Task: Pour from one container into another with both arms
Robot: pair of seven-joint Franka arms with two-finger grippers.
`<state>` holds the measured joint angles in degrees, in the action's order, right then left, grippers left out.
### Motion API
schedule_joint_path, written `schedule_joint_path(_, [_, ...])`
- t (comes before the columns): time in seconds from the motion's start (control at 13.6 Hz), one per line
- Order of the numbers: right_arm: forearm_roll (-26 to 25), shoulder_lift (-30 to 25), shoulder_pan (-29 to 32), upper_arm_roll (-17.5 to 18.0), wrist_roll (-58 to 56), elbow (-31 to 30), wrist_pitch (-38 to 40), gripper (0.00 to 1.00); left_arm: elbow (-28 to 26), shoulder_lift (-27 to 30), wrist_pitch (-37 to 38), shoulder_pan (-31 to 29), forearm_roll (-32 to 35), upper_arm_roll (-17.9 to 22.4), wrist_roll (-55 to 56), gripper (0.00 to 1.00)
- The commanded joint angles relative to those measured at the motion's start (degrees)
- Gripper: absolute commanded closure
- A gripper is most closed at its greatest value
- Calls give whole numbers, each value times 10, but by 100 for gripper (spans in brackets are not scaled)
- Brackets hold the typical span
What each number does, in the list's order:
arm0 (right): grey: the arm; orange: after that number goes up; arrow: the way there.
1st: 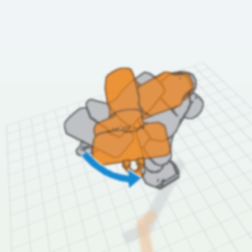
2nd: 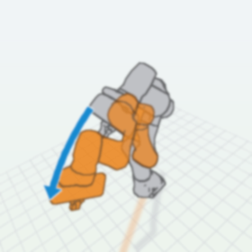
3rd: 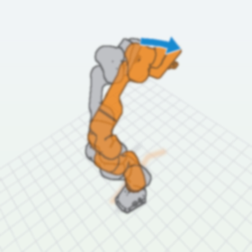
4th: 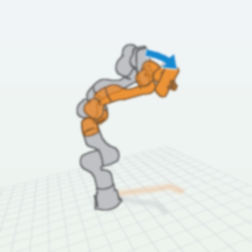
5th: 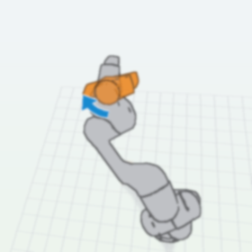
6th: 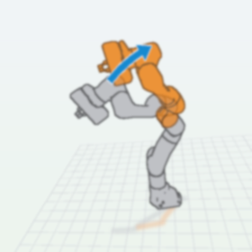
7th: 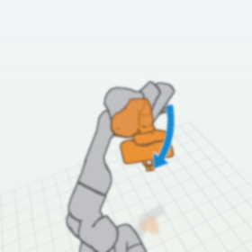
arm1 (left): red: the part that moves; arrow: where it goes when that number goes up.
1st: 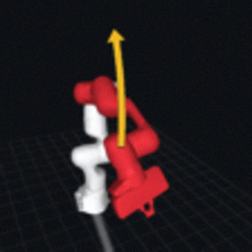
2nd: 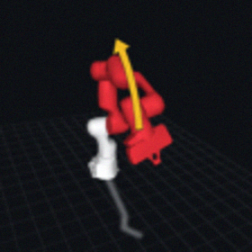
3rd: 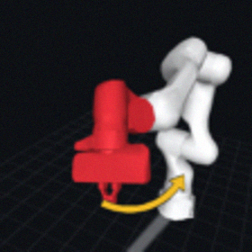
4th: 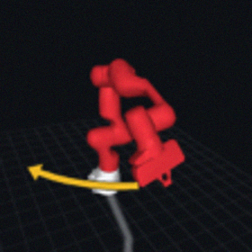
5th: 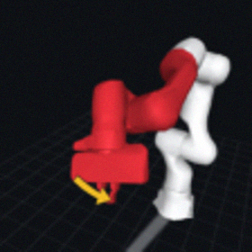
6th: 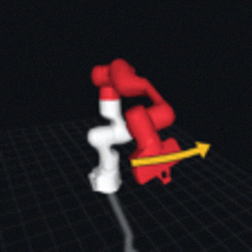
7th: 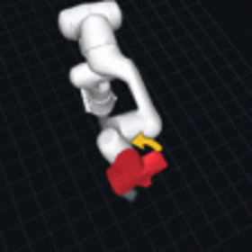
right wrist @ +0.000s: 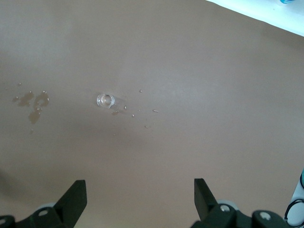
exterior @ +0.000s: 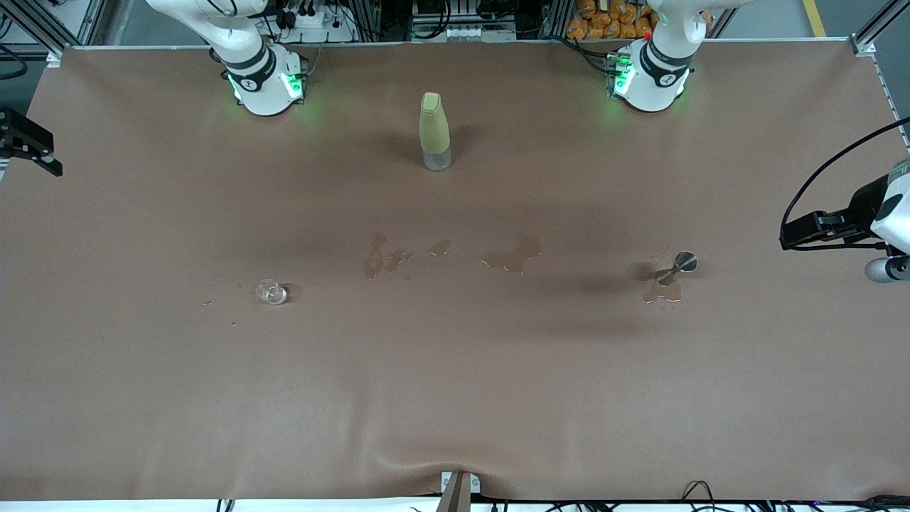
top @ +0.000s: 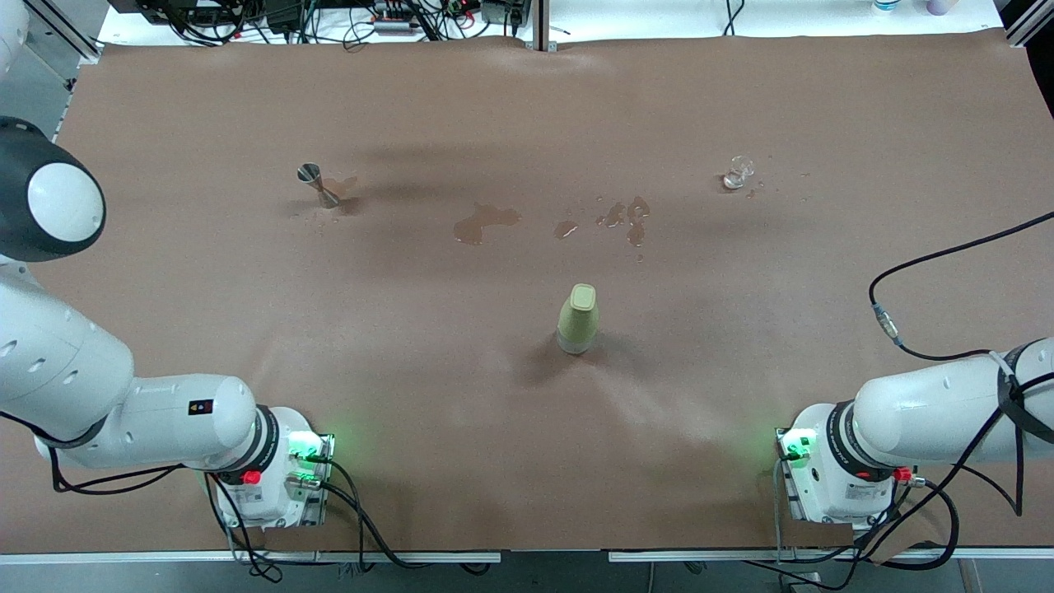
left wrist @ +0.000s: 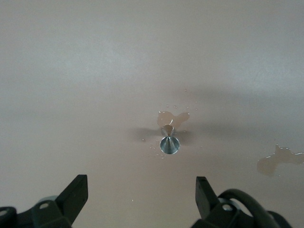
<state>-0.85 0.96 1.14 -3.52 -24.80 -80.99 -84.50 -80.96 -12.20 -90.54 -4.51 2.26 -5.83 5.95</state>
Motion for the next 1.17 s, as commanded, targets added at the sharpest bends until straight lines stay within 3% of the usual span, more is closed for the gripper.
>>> schedule_joint_path(0.0, [24,-16,1,-21,-51,-19,2,0,13,-6,0,-2,-8,-2,10,0])
schedule_joint_path(1.1, [25,-14,0,-23,-23,-21,2,0,13,-6,0,-2,-8,-2,10,0])
